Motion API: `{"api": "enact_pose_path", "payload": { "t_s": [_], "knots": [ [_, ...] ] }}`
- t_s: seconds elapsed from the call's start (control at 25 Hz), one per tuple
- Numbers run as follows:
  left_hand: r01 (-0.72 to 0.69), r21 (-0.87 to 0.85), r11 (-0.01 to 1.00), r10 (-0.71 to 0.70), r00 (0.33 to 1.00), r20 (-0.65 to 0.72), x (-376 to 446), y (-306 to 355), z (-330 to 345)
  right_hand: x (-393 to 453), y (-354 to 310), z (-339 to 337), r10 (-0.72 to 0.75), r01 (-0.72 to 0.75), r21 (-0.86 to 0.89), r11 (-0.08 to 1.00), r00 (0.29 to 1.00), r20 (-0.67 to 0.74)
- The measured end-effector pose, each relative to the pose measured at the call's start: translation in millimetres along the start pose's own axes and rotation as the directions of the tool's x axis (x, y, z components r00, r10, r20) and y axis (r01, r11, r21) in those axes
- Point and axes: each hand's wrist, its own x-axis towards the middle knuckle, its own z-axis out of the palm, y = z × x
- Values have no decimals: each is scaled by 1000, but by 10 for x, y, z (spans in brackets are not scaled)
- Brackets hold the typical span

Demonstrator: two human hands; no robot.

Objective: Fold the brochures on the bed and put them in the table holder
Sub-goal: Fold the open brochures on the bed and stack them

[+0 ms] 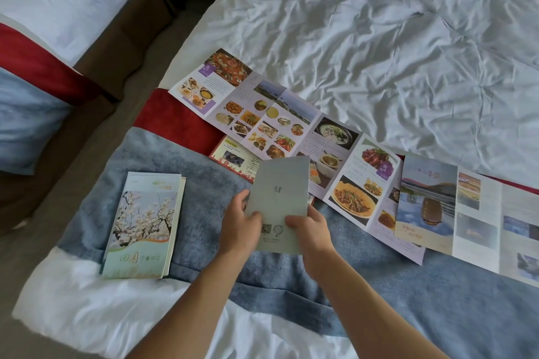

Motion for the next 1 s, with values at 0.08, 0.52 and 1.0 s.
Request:
{"api": "enact_pose_path", "payload": {
  "t_s": [0.08, 0.52, 1.0],
  "knots": [
    [-73, 70, 995, 76, 996, -41, -38, 15, 11, -20, 11, 29, -74, 64, -190, 980, 996, -47],
    [-501, 147, 853, 513, 857, -55, -357, 111, 260, -126, -48, 125, -190, 207, -148, 967, 974, 122],
    [-204, 97, 974, 221, 951, -215, -197, -81, -124, -112, -116, 166, -227, 224, -355, 908, 973, 33]
  ]
}}
